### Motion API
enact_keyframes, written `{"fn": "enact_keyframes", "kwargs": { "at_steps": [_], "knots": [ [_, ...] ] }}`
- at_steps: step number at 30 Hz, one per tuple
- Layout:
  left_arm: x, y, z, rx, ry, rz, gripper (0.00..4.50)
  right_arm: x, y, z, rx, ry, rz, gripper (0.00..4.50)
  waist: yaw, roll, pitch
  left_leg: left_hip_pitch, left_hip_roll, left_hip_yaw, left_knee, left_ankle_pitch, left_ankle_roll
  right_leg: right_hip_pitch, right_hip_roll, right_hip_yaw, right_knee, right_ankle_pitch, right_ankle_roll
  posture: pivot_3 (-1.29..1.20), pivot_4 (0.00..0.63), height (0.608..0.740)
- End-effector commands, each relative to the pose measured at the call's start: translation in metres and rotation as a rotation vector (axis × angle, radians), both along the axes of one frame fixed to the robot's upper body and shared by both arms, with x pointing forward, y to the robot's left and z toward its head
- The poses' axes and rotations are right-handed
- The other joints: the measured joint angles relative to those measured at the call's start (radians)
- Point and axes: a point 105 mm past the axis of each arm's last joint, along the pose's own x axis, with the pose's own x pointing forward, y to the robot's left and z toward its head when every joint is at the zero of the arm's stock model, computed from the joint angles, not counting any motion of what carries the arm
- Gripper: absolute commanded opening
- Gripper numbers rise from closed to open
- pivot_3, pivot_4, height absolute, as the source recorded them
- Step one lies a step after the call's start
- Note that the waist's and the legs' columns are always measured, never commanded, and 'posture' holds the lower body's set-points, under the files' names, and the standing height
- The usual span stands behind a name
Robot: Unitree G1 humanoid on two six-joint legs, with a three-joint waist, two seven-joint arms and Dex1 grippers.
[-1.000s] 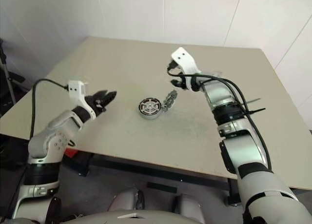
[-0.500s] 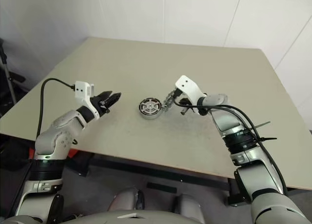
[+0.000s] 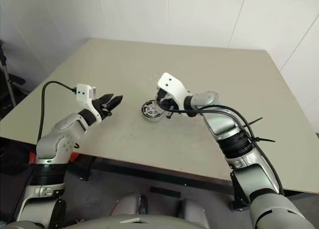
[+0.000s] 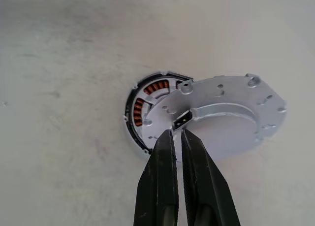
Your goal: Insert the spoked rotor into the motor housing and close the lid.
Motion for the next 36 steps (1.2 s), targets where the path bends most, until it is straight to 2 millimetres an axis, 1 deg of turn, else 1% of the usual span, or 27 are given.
{"fn": "enact_keyframes", "kwargs": {
  "at_steps": [1,4,6,10,15,19,23,25,26,28,30,32,35,36],
  "knots": [
    [-0.002,-0.003,0.012,0.0,-0.046,0.0,2.6,0.014,0.011,0.006,0.015,-0.053,-0.017,0.24,0.0,0.0,0.0,0.0,0.0,0.0,0.0,0.0,0.0,0.0,0.0,0.0,0.0,0.0,0.0,0.0,0.0,0.74],
    [-0.006,-0.011,0.009,-0.013,-0.042,-0.012,2.6,0.028,0.011,-0.007,0.005,-0.054,-0.068,0.24,-0.001,0.0,0.0,0.001,0.0,0.0,0.0,0.0,-0.001,0.0,0.0,0.0,0.0,0.0,0.0,0.0,0.0,0.74],
    [-0.008,-0.014,0.008,-0.015,-0.038,-0.014,2.6,0.032,0.01,-0.01,0.011,-0.053,-0.086,0.24,0.002,0.0,0.0,0.0,0.0,0.0,0.0,0.0,-0.001,0.0,0.0,0.0,0.0,0.0,0.0,0.0,0.0,0.74],
    [-0.01,-0.015,0.006,-0.016,-0.033,-0.013,2.6,0.035,0.008,-0.01,0.027,-0.054,-0.101,0.24,0.0,0.0,0.0,-0.001,0.0,0.0,0.0,0.0,-0.001,0.0,0.0,0.0,0.0,0.0,0.0,0.0,0.0,0.74],
    [-0.01,-0.015,0.004,-0.017,-0.026,-0.011,2.6,0.036,0.008,-0.015,0.022,-0.045,-0.106,0.24,-0.001,0.0,0.0,0.0,0.0,0.0,0.0,0.0,-0.001,0.0,0.0,0.0,0.0,0.0,0.0,0.0,0.0,0.74],
    [-0.01,-0.016,0.004,-0.017,-0.025,-0.013,2.6,0.033,0.011,-0.032,0.028,0.004,-0.12,0.24,-0.001,0.0,0.0,0.0,0.0,0.0,0.0,0.0,-0.001,0.0,0.0,0.0,0.0,0.0,0.0,0.0,0.0,0.74],
    [-0.009,-0.016,0.004,-0.015,-0.023,-0.016,2.6,0.033,0.008,-0.063,0.01,0.063,-0.17,0.24,-0.002,0.0,0.0,0.001,0.0,0.0,0.0,0.0,-0.001,0.001,0.0,0.0,0.0,0.0,0.0,0.0,0.0,0.74],
    [-0.009,-0.016,0.004,-0.014,-0.024,-0.017,2.6,0.034,0.006,-0.071,0.003,0.053,-0.189,0.24,-0.002,0.0,-0.001,0.003,0.0,0.0,0.0,0.0,-0.001,0.002,0.0,0.0,0.0,0.0,0.0,0.0,0.0,0.74],
    [-0.009,-0.016,0.004,-0.013,-0.025,-0.017,2.6,0.035,0.006,-0.071,0.017,0.045,-0.191,0.24,-0.002,0.0,-0.001,0.005,0.0,0.0,0.0,0.0,-0.001,0.004,0.0,0.0,0.0,0.0,-0.001,0.0,0.0,0.74],
    [-0.009,-0.015,0.004,-0.013,-0.025,-0.015,2.6,0.033,0.01,-0.063,0.065,0.023,-0.167,0.24,-0.001,0.0,-0.001,0.009,0.0,0.0,0.0,0.0,-0.001,0.008,0.0,0.0,0.0,0.0,0.0,0.0,0.0,0.74],
    [-0.01,-0.014,0.003,-0.011,-0.022,-0.013,2.6,0.034,0.012,-0.049,0.114,-0.028,-0.148,0.24,0.0,0.0,-0.001,0.014,0.0,0.0,-0.001,0.0,-0.001,0.012,0.0,0.0,0.0,0.0,0.0,0.0,0.0,0.74],
    [-0.01,-0.013,0.002,-0.01,-0.02,-0.011,2.6,0.035,0.013,-0.04,0.14,-0.052,-0.141,0.24,-0.002,0.0,-0.001,0.016,0.0,0.0,-0.001,0.0,-0.001,0.014,0.0,0.0,-0.001,0.0,0.0,0.0,0.0,0.74],
    [-0.009,-0.013,0.002,-0.008,-0.02,-0.013,2.6,0.035,0.024,-0.007,0.309,-0.051,-0.106,0.24,-0.002,0.0,0.0,0.015,0.0,0.0,-0.001,0.0,-0.001,0.013,0.0,0.0,-0.001,0.0,0.0,0.0,0.0,0.74],
    [-0.009,-0.013,0.002,-0.008,-0.021,-0.013,2.6,0.035,0.026,0.0,0.351,-0.069,-0.096,0.24,-0.002,0.0,0.0,0.014,0.0,0.0,-0.002,0.0,-0.001,0.012,0.0,0.0,-0.001,0.0,0.0,0.0,0.0,0.74]
  ]
}}
